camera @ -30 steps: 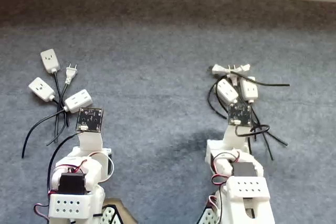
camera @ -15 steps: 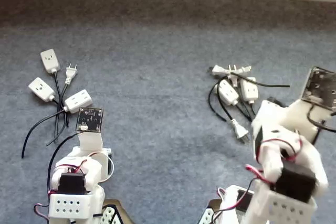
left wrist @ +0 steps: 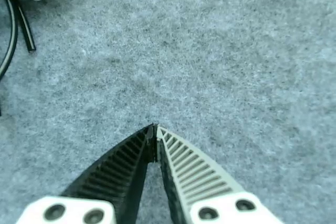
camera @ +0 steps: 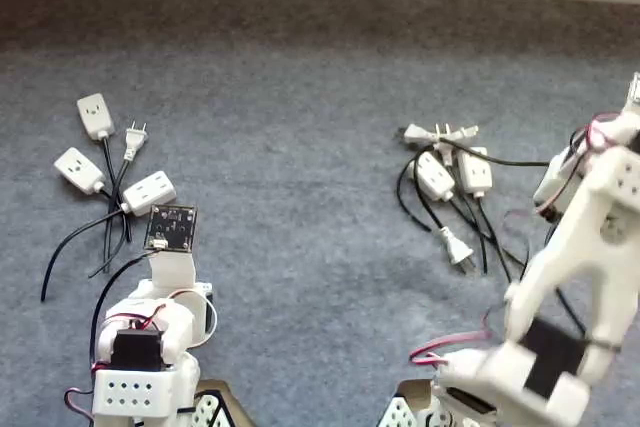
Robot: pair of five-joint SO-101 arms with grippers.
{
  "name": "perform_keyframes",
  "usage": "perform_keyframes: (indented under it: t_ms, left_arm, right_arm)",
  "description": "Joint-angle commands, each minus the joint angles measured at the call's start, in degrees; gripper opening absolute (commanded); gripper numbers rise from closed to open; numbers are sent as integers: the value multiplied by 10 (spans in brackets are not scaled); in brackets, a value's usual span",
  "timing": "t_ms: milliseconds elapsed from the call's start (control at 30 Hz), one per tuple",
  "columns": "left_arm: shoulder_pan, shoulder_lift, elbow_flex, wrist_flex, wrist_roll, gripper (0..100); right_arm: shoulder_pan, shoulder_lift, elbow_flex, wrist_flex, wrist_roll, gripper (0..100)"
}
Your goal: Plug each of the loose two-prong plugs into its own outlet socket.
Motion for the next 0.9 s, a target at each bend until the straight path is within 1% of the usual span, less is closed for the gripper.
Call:
perform_keyframes:
  t_ms: [0,100,167,200,300,333,500,567,733,800,867]
  left_arm:
    - [7,5,4,-2,-4,7]
    - [7,5,4,-2,-4,7]
    - [7,5,4,-2,-4,7]
    - [7,5,4,-2,-4,7]
    - [7,5,4,-2,-4,7]
    - [7,5,4,-2,-4,7]
    - [7,5,4,-2,-4,7]
    - [7,5,4,-2,-4,7]
    - [7,5,4,-2,-4,7]
    - [7,5,4,-2,-4,7]
    - [7,5,4,-2,-4,7]
  right_arm:
    - [23,142,-138,29,3,7]
    - [25,182,-182,29,3,7]
    - [13,209,-203,28,8,7]
    - [0,224,-210,28,23,7]
    - [-56,267,-218,28,114,7]
    - [-72,278,-223,28,130,7]
    - [-135,356,-307,27,137,9]
    - [-150,396,-359,27,137,43]
    - [-159,499,-482,27,137,223]
    - [-157,536,-513,28,138,250]
    - [-157,567,-531,28,139,250]
